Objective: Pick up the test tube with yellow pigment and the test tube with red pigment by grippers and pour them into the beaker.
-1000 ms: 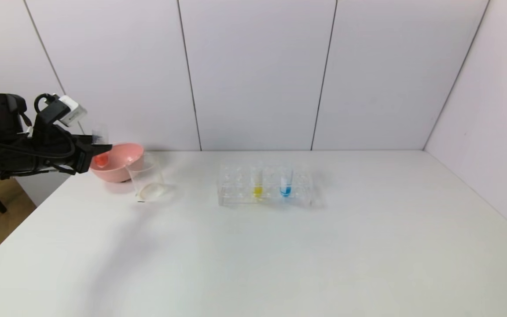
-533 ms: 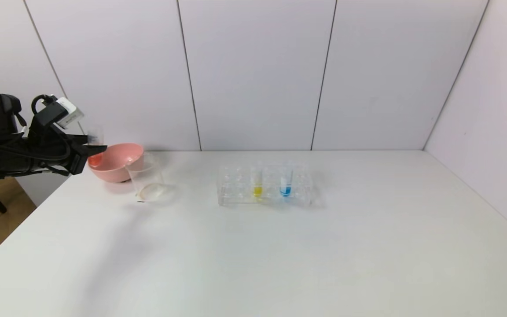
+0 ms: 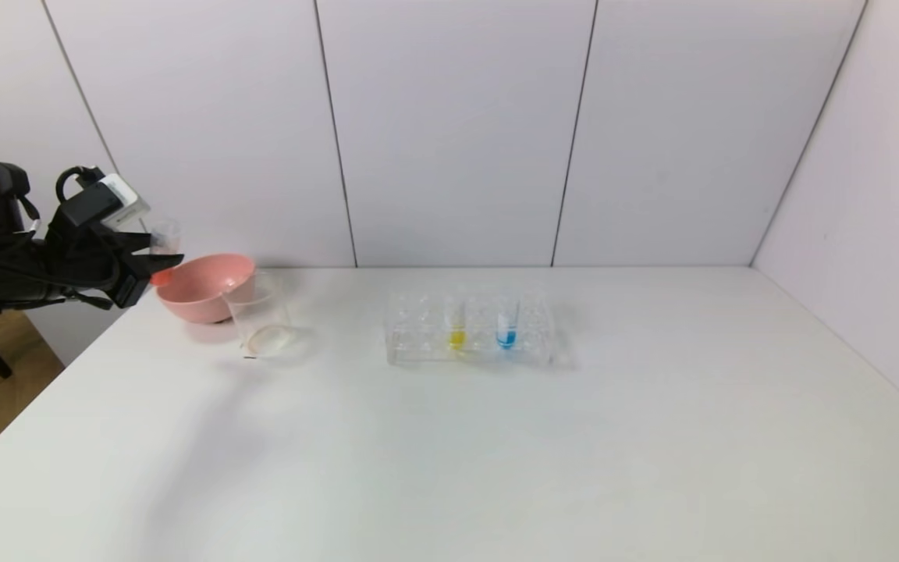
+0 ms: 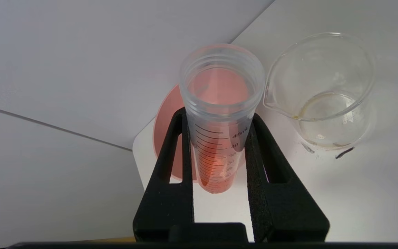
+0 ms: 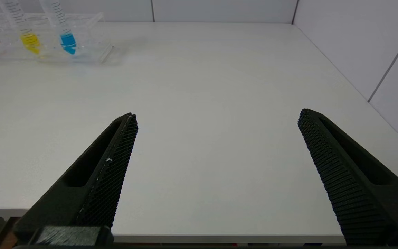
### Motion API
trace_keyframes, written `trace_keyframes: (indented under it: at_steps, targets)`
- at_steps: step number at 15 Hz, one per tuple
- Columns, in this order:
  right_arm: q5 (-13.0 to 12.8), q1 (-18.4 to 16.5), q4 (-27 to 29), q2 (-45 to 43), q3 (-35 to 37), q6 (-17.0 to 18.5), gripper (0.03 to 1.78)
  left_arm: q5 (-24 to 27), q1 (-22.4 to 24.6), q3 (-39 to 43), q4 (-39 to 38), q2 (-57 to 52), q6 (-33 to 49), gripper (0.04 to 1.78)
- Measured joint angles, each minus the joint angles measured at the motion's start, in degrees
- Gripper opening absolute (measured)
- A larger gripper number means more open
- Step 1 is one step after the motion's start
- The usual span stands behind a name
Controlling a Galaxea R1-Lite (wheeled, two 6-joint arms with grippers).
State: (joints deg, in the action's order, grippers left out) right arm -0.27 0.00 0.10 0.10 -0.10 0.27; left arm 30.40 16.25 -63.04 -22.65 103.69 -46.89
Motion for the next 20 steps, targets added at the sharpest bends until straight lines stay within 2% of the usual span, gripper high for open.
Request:
trace_keyframes:
  at_steps: [4,8,20]
  targets:
    - [0.0,0.0,0.0,0.0,0.0,0.0,1.7,0.2,0.7,-0.3,2.4,0.5,-4.5,0.45]
    - [0.0,0.0,0.0,0.0,0.0,0.0,1.7,0.1,0.9,-1.2,6.6,0.7,-5.1,0.45]
    - [0.0,0.0,0.0,0.0,0.0,0.0,1.7,-0.3,0.9,-13.0,30.0,2.6,-16.9,0.45]
